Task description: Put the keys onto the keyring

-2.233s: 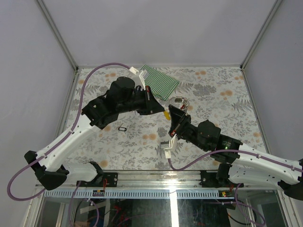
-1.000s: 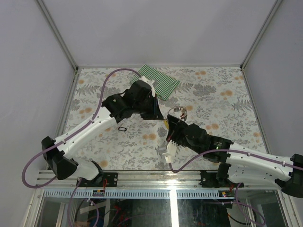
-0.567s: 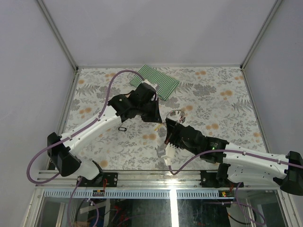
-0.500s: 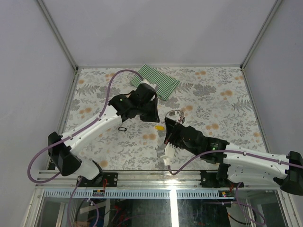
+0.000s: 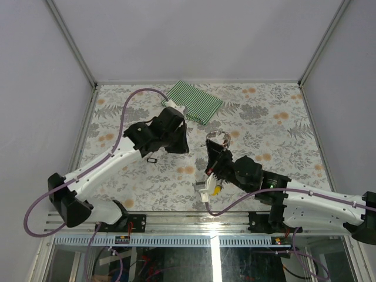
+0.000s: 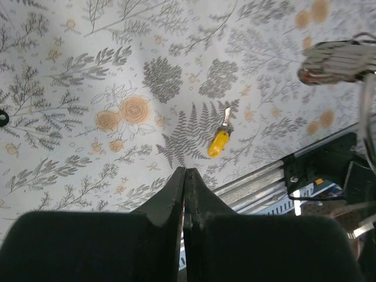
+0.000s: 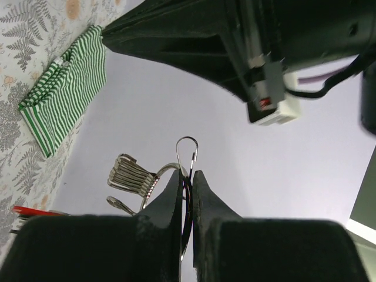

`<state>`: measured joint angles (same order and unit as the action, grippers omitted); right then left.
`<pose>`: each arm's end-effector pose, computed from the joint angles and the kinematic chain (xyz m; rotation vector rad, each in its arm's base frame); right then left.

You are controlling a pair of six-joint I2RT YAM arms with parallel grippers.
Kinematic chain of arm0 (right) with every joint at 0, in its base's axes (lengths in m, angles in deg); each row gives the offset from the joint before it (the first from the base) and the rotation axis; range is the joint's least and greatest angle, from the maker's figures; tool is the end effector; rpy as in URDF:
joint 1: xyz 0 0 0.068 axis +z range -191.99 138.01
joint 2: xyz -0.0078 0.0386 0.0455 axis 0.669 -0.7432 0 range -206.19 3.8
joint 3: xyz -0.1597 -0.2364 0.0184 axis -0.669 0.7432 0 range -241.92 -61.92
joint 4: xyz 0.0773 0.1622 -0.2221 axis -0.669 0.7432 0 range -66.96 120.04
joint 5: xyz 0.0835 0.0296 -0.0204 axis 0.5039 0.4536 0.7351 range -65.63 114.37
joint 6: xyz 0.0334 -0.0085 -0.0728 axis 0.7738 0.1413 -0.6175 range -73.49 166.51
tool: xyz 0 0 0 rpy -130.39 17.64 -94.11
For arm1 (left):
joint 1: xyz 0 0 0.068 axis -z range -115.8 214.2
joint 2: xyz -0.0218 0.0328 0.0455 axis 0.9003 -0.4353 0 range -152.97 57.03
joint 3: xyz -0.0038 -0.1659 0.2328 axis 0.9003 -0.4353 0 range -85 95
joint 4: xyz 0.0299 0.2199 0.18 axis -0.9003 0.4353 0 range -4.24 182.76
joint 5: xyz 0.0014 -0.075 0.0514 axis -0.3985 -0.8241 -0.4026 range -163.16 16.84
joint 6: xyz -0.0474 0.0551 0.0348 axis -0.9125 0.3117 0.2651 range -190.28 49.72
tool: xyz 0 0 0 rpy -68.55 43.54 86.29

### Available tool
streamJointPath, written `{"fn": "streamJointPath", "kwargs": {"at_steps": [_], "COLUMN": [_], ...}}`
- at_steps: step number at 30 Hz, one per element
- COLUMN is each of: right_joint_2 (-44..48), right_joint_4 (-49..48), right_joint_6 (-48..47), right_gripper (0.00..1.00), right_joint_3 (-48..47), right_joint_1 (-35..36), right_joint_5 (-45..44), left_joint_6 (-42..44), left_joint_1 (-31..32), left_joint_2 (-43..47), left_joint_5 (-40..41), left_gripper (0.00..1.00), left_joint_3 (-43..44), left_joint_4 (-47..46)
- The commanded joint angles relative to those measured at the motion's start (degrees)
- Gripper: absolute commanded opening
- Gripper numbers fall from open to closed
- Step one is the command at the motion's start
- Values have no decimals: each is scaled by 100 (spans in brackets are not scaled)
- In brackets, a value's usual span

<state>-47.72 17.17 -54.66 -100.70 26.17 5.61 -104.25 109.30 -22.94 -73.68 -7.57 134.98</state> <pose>0.1187 0.2364 0.3127 -1.6854 0.4100 -0.7042 0.2352 -0.2369 0.3219 0.2534 2.5598 -0.5767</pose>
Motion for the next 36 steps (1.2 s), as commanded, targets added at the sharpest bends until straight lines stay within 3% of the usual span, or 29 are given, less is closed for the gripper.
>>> {"fn": "streamJointPath", "kwargs": {"at_steps": [1, 6, 11, 13, 23, 29, 36], "right_joint_2": [427, 929, 1089, 1145, 1986, 2114, 2511], "right_joint_4": [-654, -363, 1162, 1580, 1787, 2003, 2029], "right_joint_6": [725, 2302, 5601, 6386, 7839, 8256, 8484], "right_gripper": [0, 0, 0, 0, 0, 0, 0], "right_joint_3": [36, 68, -1100, -1367, -1375, -1544, -1582], "right_joint_1": [49, 77, 102, 101, 105, 101, 104], "right_joint_5": [-380, -768, -1045, -938, -21, 298, -64], "left_joint_6": [162, 230, 318, 321, 302, 121, -183], "left_joint_1": [-8, -6, 5, 32, 635, 1305, 1906], "left_joint_2": [531, 918, 1022, 1104, 1259, 717, -225], "left_joint_5": [-18, -148, -245, -225, 278, 729, 1250], "left_gripper": [0, 12, 24, 30, 44, 48, 51], "left_joint_3": [-150, -697, -1158, -1372, -1915, -1910, -1701], "left_joint_4": [-730, -1352, -1859, -2148, -2890, -3081, -3175]}}
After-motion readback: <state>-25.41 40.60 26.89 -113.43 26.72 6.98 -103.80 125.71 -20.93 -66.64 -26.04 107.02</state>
